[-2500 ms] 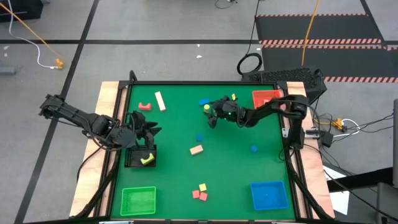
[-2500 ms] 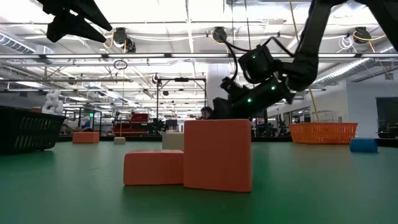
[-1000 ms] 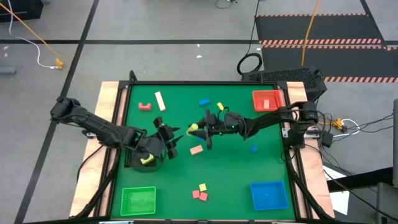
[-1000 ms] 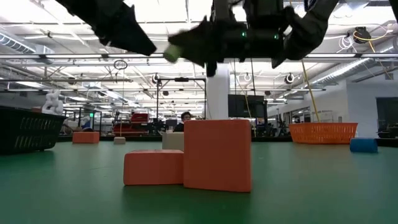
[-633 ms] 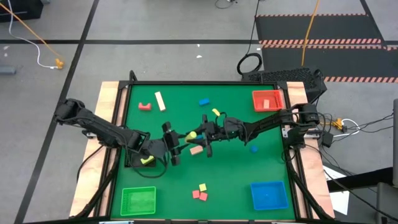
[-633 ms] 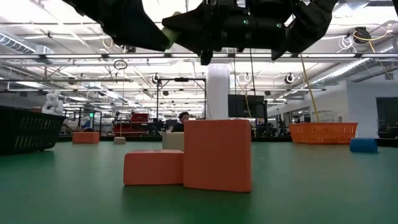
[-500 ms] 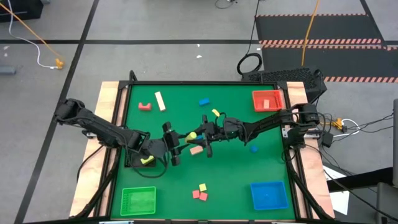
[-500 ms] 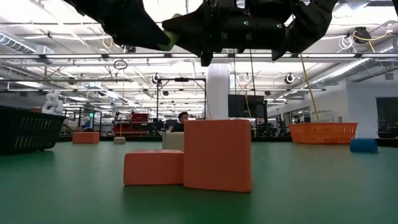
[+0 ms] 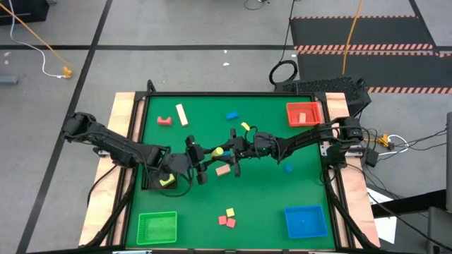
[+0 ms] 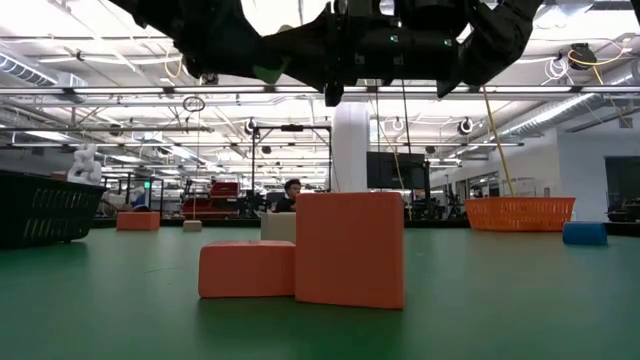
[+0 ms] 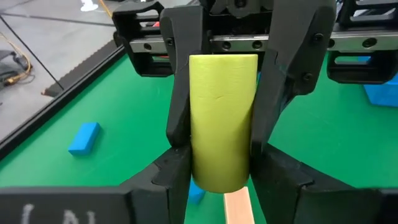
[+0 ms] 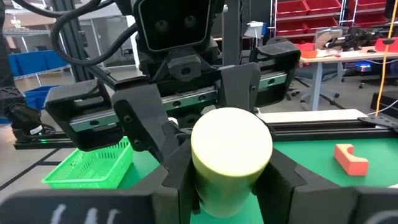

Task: Sort & place blocks by color
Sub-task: Put the top yellow wooden block into the black basket

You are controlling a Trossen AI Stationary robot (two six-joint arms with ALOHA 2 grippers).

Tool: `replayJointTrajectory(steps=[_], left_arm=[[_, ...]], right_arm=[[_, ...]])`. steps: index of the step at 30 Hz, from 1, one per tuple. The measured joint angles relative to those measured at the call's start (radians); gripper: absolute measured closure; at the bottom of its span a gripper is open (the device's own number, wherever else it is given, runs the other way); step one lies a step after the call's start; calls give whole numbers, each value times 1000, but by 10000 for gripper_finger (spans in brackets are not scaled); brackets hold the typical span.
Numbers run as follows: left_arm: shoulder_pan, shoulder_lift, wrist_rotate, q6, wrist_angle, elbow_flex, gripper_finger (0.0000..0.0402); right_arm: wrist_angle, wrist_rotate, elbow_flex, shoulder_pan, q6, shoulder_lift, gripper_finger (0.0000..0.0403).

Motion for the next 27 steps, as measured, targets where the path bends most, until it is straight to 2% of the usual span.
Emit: replayJointTrajectory(steps=[2, 15, 22, 27], left_arm=[[6, -1, 18, -3, -6, 0, 273], [6, -1, 43, -40, -14, 0, 273], [6, -1, 59, -107, -35, 0, 273], [7, 0, 49, -168, -73, 0, 273]], right_arm=[[-4, 0, 0, 0, 0, 0, 296], [-15, -2, 0, 0, 8, 0, 287], [-44, 0, 1, -25, 80, 2, 125], [-165, -1, 2, -60, 98, -31, 51]])
